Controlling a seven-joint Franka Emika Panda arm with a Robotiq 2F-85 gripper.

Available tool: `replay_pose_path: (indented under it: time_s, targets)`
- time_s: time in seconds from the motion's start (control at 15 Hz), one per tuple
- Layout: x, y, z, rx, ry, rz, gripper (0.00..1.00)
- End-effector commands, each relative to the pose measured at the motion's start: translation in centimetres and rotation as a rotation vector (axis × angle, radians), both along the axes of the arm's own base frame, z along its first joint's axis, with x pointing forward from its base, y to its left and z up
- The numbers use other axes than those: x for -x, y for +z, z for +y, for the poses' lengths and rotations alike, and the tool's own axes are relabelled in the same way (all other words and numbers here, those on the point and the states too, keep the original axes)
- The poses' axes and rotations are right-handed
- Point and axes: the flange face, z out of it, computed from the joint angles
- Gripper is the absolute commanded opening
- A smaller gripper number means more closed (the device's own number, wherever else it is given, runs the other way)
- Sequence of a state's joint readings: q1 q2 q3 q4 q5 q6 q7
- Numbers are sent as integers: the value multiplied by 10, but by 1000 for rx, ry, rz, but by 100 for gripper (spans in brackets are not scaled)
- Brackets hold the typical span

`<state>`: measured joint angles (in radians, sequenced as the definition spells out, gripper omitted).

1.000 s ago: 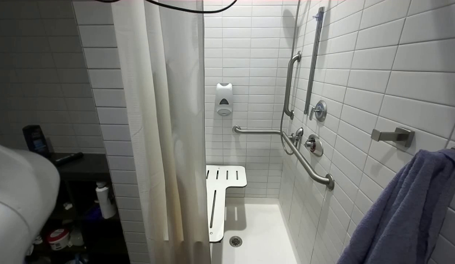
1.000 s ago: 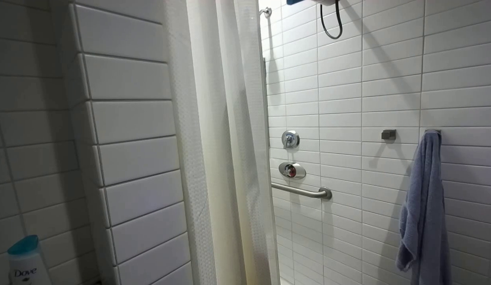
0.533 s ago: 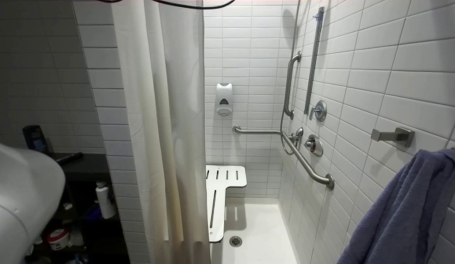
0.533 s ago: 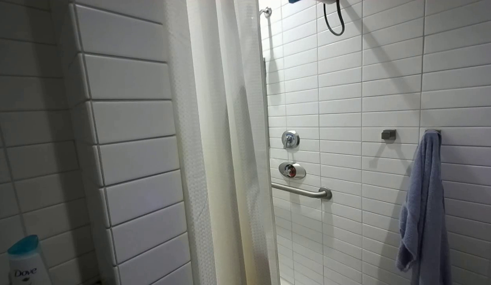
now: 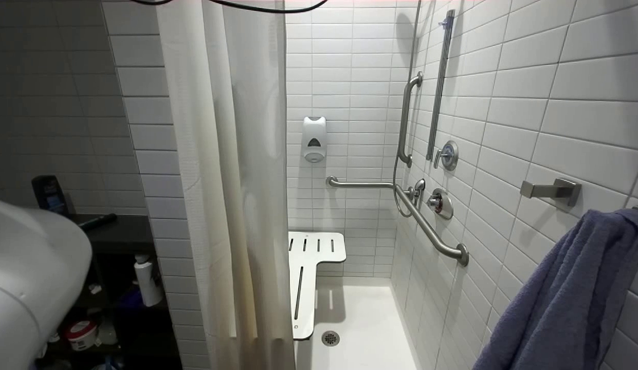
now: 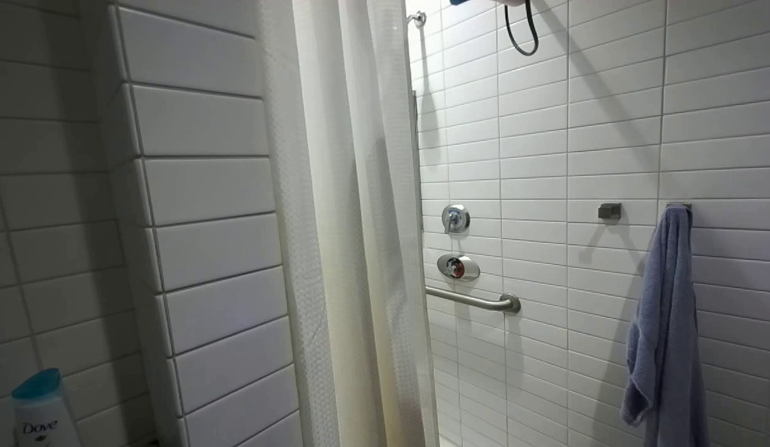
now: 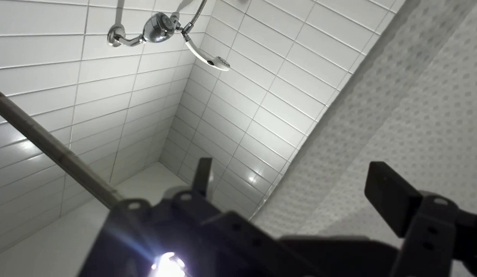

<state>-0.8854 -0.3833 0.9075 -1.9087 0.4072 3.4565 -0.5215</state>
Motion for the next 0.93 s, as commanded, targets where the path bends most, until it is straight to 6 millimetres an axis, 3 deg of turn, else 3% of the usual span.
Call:
replay_pose_path:
  time_s: [0.0,0.4,0.87]
  targets:
    - [-2,5,8,6,35,-6,100]
    - [-4,6,21,-11,87,-2,100]
    - [-4,5,18,-28,79,-1,100]
